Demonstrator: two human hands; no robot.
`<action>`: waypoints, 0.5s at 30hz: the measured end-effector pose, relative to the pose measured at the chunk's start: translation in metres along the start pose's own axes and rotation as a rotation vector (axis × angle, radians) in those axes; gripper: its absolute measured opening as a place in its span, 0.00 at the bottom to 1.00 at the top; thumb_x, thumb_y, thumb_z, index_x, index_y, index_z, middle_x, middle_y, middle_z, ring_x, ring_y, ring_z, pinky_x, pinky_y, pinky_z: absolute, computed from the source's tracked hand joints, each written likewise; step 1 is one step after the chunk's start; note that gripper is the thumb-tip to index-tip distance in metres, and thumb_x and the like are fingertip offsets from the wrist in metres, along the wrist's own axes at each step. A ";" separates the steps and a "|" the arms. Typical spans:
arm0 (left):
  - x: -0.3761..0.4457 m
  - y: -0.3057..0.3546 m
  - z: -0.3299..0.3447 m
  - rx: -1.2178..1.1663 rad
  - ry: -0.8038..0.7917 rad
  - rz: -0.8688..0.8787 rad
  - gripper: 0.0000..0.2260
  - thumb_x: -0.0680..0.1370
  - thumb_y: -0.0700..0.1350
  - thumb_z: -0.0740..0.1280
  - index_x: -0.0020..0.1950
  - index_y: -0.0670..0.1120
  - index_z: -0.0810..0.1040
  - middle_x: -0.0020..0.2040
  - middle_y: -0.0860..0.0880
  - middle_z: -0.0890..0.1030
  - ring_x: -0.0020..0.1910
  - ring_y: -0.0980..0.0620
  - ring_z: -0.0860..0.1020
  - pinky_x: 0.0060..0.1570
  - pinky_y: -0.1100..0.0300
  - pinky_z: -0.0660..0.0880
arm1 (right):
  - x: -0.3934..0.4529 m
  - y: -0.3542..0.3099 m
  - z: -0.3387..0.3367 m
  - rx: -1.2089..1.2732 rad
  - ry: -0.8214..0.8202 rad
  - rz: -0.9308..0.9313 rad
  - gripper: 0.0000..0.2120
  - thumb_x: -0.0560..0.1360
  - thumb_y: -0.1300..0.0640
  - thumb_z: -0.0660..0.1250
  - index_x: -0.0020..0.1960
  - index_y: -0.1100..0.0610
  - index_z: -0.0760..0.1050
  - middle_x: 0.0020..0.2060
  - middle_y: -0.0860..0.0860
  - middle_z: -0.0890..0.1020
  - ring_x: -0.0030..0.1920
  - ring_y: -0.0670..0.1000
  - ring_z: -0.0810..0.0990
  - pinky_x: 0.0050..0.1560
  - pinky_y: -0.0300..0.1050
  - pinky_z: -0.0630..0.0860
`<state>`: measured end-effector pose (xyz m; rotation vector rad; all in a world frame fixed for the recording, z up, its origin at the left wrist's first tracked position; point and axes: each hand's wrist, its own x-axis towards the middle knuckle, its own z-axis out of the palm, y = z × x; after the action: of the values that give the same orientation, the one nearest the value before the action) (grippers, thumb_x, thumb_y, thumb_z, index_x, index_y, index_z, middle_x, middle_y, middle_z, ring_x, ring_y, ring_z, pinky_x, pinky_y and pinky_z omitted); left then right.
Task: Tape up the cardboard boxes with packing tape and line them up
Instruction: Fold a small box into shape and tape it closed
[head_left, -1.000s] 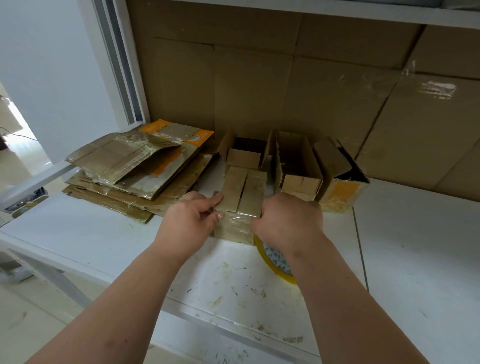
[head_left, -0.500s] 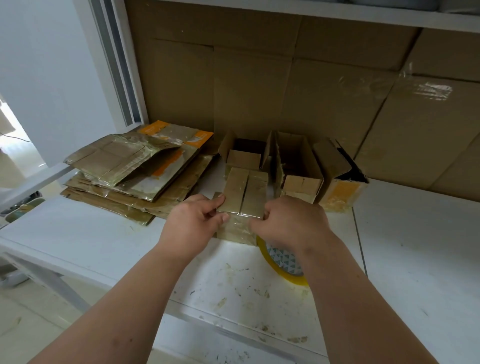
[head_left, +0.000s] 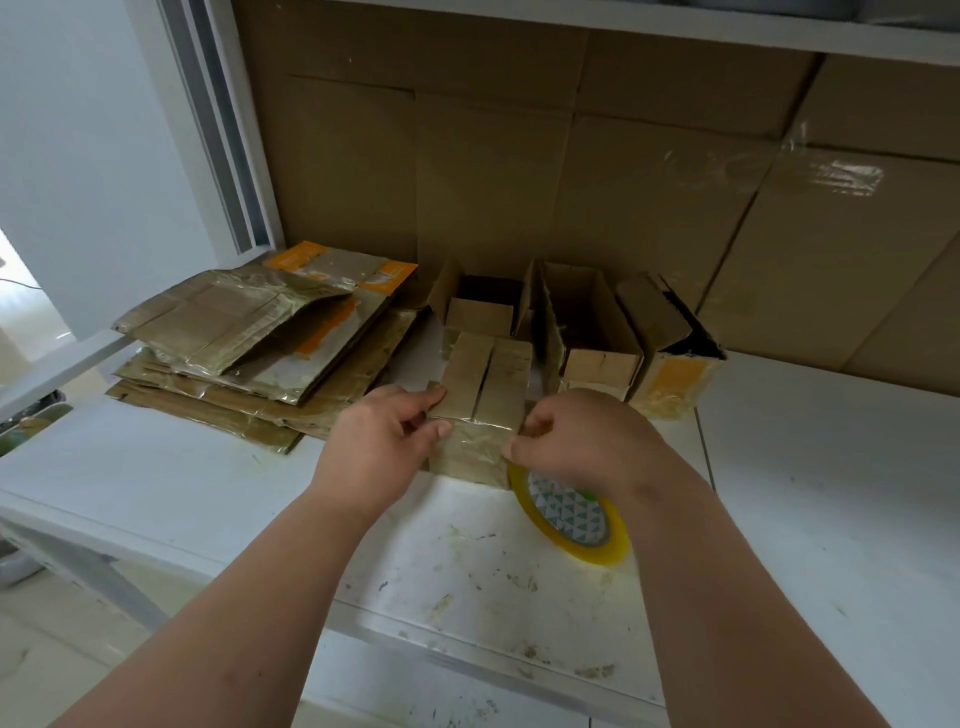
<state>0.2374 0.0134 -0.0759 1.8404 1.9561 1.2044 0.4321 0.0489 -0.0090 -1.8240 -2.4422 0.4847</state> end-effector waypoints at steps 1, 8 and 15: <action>0.001 -0.001 -0.001 -0.005 0.004 0.001 0.18 0.76 0.48 0.72 0.66 0.51 0.79 0.42 0.57 0.76 0.41 0.62 0.74 0.40 0.76 0.66 | -0.002 0.005 -0.004 0.097 -0.052 0.019 0.19 0.73 0.40 0.69 0.59 0.47 0.77 0.51 0.46 0.79 0.53 0.51 0.78 0.50 0.47 0.78; 0.005 0.006 0.006 0.107 0.110 0.096 0.19 0.75 0.34 0.70 0.64 0.49 0.81 0.51 0.49 0.73 0.48 0.51 0.74 0.46 0.61 0.72 | -0.014 0.028 0.006 0.708 -0.114 -0.050 0.25 0.70 0.48 0.77 0.64 0.41 0.73 0.56 0.43 0.78 0.53 0.44 0.79 0.49 0.42 0.78; 0.011 0.011 0.006 0.108 0.030 -0.056 0.16 0.78 0.52 0.68 0.66 0.51 0.80 0.64 0.49 0.73 0.66 0.47 0.70 0.61 0.58 0.68 | -0.020 0.019 0.033 1.205 -0.222 -0.135 0.22 0.72 0.64 0.74 0.60 0.45 0.76 0.53 0.48 0.84 0.54 0.49 0.83 0.58 0.50 0.80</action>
<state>0.2472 0.0246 -0.0689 1.8146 2.1123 1.1372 0.4485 0.0283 -0.0426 -1.0702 -1.5977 1.6985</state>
